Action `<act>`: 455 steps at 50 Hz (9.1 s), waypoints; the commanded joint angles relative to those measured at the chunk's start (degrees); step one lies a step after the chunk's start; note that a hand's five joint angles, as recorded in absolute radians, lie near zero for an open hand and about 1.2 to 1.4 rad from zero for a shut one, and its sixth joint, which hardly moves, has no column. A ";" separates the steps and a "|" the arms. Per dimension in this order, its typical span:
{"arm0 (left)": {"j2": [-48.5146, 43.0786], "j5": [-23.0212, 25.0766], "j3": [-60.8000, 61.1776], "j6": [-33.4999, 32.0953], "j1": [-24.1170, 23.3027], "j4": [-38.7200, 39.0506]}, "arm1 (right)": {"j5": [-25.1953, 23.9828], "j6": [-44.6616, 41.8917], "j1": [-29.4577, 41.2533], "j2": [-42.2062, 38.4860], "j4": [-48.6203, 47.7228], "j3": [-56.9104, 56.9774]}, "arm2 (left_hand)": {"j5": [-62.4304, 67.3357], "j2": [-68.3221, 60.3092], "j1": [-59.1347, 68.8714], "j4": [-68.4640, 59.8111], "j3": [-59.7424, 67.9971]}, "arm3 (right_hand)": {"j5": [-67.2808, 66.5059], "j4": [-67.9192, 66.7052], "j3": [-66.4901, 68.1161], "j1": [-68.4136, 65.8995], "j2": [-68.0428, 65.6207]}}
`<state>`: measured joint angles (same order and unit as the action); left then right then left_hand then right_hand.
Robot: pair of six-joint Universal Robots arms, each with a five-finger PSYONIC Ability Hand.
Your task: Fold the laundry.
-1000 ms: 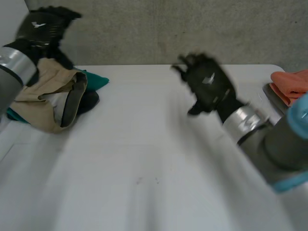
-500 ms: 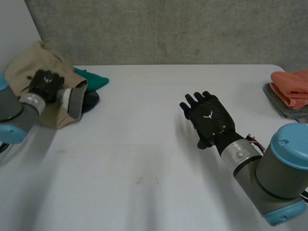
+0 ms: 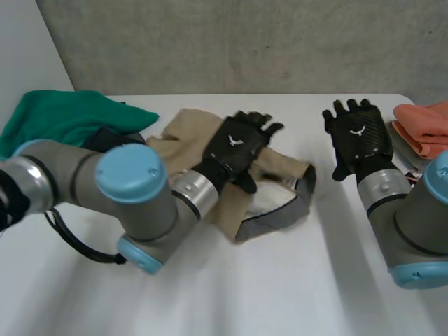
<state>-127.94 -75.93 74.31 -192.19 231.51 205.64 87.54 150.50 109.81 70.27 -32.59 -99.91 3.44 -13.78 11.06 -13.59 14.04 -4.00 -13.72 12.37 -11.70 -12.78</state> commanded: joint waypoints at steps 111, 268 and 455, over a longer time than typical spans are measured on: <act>0.47 -2.38 -8.94 -7.05 13.44 -7.27 | 8.27 10.34 8.14 -16.76 26.44 35.49 | -0.20 0.55 2.17 0.35 -0.81 | 4.00 3.72 -2.37 1.70 2.78; 23.53 -9.77 24.40 -10.22 13.01 -20.54 | -12.04 -4.95 -5.31 2.42 39.53 6.12 | 66.56 -66.22 68.94 -66.41 65.96 | -66.00 -66.28 67.63 -68.30 -67.22; 21.94 -12.05 28.25 -15.23 9.15 -1.81 | -7.12 -1.96 2.43 -11.82 21.25 19.94 | 66.56 -66.22 68.94 -66.41 65.96 | -66.00 -66.28 67.63 -68.30 -67.22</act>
<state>-106.59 -87.37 94.05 -206.34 244.89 209.14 80.34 148.80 112.65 58.00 -16.86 -71.81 57.35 -68.79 64.32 -68.90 68.24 -56.21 -68.37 67.86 -56.85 -67.80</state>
